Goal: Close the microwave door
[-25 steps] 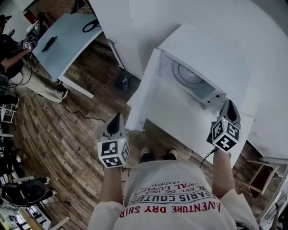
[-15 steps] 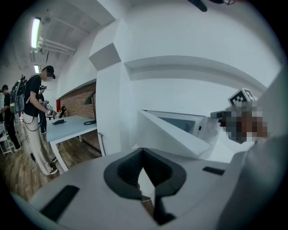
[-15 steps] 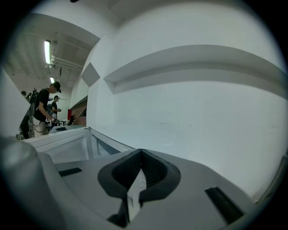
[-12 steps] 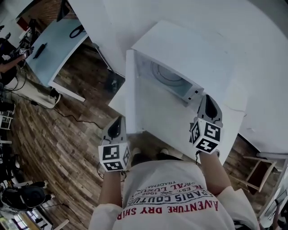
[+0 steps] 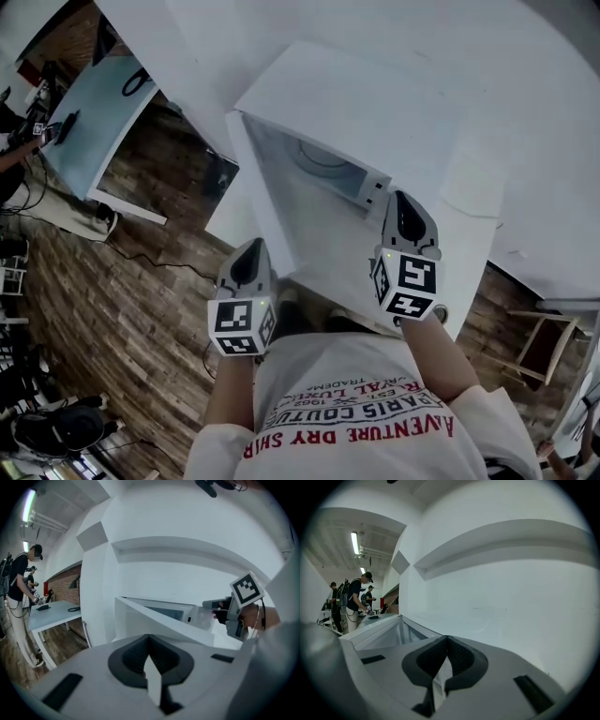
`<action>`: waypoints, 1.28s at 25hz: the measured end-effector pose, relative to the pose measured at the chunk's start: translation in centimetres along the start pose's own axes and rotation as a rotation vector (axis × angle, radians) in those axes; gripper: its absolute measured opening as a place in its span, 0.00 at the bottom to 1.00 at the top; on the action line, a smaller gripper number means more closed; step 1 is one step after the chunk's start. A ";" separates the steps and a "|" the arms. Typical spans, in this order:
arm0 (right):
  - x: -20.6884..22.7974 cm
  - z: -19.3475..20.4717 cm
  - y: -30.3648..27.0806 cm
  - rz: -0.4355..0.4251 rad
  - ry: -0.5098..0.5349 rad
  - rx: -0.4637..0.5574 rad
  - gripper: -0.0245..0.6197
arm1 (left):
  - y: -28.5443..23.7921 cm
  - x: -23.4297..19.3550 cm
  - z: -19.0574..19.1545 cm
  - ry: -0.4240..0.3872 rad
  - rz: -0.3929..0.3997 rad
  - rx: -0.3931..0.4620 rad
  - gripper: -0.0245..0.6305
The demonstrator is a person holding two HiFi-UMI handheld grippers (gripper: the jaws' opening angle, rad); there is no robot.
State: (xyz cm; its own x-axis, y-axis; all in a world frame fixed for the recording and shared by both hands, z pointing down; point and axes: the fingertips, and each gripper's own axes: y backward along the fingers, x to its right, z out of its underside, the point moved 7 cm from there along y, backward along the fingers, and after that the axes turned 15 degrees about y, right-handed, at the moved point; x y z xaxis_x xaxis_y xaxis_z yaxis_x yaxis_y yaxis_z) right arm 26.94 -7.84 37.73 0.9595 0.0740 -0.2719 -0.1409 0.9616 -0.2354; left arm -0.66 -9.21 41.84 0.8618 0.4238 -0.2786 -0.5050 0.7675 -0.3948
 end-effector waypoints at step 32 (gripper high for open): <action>0.1 -1.3 -0.9 0.042 -0.064 -0.255 0.06 | -14.4 6.0 -2.6 -0.383 0.630 -0.210 0.04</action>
State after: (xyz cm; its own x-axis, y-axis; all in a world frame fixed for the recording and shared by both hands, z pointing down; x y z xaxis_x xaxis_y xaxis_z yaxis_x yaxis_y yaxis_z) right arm 26.87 -9.06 36.75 0.9639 0.1363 -0.2289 -0.2296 0.8606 -0.4546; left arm 11.65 -19.04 43.59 0.3453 0.9173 -0.1984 -0.8715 0.2350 -0.4305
